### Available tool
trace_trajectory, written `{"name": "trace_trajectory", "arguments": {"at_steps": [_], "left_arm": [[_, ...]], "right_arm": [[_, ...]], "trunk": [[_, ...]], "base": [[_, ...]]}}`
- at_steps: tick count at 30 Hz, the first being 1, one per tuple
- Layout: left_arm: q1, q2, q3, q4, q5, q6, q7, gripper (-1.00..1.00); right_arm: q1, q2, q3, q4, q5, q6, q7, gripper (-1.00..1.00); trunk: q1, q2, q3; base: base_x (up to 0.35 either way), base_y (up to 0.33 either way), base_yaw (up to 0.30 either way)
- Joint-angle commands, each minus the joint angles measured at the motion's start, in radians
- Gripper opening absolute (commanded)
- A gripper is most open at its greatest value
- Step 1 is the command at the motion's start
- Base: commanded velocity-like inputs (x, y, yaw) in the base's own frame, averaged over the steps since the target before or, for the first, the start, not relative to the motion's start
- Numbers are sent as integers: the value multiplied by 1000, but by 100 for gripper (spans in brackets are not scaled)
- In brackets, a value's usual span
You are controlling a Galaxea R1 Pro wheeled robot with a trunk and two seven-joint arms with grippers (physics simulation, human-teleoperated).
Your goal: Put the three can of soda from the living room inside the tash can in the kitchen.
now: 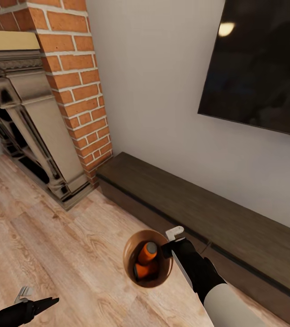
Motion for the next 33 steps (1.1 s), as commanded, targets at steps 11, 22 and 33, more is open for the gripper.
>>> {"name": "trace_trajectory", "arguments": {"at_steps": [11, 22, 33], "left_arm": [[0, 0, 0, 0, 0, 0, 0, 100], [0, 0, 0, 0, 0, 0, 0, 100], [0, 0, 0, 0, 0, 0, 0, 100]], "right_arm": [[0, 0, 0, 0, -11, -1, 0, -100], [0, 0, 0, 0, -11, -1, 0, -100], [0, 0, 0, 1, -11, -1, 0, -100]], "trunk": [[0, 0, 18], [0, 0, 37], [0, 0, 53]], "base": [[0, 0, 0], [0, 0, 0], [0, 0, -8]]}}
